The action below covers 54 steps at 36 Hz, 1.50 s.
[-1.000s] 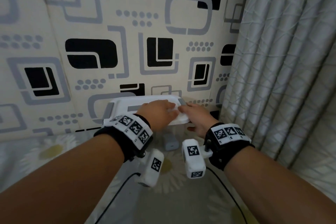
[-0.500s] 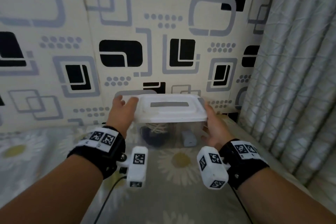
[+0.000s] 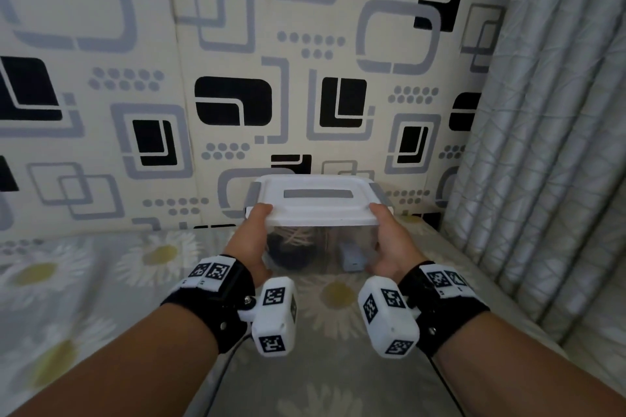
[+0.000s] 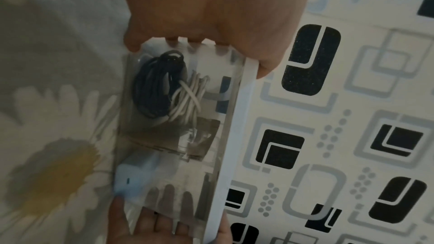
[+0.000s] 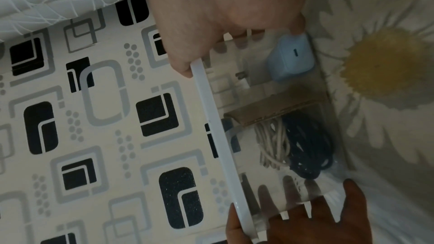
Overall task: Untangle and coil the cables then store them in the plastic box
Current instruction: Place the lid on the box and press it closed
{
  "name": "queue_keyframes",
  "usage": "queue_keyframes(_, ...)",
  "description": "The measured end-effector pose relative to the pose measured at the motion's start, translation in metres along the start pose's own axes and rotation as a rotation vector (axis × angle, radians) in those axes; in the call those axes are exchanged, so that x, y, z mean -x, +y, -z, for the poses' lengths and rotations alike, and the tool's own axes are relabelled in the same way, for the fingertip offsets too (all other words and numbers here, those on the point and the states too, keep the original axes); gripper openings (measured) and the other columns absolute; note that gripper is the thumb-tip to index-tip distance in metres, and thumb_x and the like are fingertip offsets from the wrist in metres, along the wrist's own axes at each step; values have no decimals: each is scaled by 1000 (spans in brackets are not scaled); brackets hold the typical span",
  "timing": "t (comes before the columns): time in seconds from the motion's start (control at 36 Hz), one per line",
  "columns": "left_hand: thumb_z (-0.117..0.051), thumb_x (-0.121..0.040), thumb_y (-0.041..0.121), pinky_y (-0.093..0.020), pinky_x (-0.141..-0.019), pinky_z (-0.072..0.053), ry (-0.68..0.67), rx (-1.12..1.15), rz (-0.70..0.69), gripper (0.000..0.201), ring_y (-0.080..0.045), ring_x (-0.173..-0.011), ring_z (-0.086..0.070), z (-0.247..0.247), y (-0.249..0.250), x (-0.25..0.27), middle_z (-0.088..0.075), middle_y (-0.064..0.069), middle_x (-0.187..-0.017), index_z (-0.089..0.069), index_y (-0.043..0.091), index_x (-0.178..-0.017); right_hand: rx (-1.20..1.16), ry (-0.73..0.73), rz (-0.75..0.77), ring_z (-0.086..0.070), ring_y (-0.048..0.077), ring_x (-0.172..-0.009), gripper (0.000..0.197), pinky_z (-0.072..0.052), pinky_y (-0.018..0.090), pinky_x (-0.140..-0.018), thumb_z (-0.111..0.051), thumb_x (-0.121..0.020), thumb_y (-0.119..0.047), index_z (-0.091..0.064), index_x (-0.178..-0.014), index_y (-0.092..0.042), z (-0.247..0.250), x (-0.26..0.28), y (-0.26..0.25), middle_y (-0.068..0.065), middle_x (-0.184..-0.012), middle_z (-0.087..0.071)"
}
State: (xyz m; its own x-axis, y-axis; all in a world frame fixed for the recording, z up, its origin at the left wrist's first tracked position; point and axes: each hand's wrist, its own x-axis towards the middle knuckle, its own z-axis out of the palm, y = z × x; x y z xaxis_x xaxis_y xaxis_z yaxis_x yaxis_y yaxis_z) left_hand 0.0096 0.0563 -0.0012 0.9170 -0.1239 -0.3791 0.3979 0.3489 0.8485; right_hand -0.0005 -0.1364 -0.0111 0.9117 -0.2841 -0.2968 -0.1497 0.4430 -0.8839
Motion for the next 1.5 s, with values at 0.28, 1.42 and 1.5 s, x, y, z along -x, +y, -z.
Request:
queue_keyframes(0.28, -56, -90, 42, -38, -69, -48, 49, -24, -61, 29, -28, -75, -60, 18, 26, 17, -63, -12, -79, -58, 13, -91, 74, -7, 62, -67, 30, -92, 32, -51, 52, -93, -63, -86, -41, -64, -105, -16, -29, 19, 0, 11, -97, -71)
queue_keyframes(1.42, -55, -92, 43, -38, -69, -48, 309, -26, -175, 32, -26, -77, -58, 223, 91, 29, -63, -8, -80, -59, 12, -94, 90, -195, -38, -61, 16, -74, 34, -42, 34, -58, -44, -97, -50, -61, -105, -21, -207, 66, 88, 0, -80, -67)
queue_keyframes(1.5, -56, -91, 44, -38, -69, -50, 269, -3, -143, 37, -30, -74, -62, 228, 90, 23, -68, -11, -57, -60, 7, -94, 68, -210, -46, -61, 17, -77, 38, -43, 35, -60, -43, -97, -51, -59, -113, -21, -210, 63, 92, 1, -85, -67)
